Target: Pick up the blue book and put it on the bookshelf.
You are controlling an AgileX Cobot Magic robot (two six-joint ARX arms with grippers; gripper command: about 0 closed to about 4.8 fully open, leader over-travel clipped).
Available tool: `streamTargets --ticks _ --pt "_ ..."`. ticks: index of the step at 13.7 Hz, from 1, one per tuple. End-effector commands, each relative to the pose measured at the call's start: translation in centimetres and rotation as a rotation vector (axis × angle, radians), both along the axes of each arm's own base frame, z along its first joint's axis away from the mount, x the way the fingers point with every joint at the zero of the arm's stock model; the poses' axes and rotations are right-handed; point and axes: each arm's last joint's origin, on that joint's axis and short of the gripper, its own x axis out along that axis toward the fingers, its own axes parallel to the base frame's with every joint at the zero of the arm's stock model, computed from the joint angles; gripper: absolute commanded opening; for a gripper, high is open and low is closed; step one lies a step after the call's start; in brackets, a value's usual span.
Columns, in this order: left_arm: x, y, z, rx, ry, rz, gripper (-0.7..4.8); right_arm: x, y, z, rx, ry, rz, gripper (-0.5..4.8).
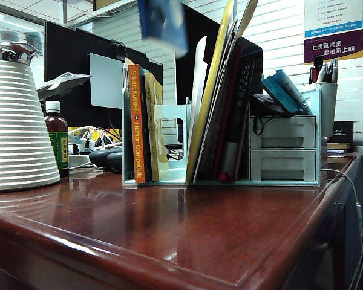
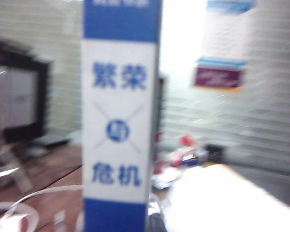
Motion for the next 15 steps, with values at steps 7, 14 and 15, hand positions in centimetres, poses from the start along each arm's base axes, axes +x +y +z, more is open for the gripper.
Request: streamTargets --ticks 7,14,15 --pt "3.8 -2.5 -2.8 -0.086 0.015 0.146 -0.07 -0.3 0.1 0.2 0.012 0.006 0.069 -0.01" --pt "5.5 -4.6 -7.4 -0.047 0.133 0.11 -0.07 -0.3 0.1 0.2 0.013 0.005 0.069 -0.01" --pt "5.7 -4.8 -8.1 -0.04 0.149 0.099 0.07 -0.3 0.1 0.2 0.012 0.005 0.069 -0.01"
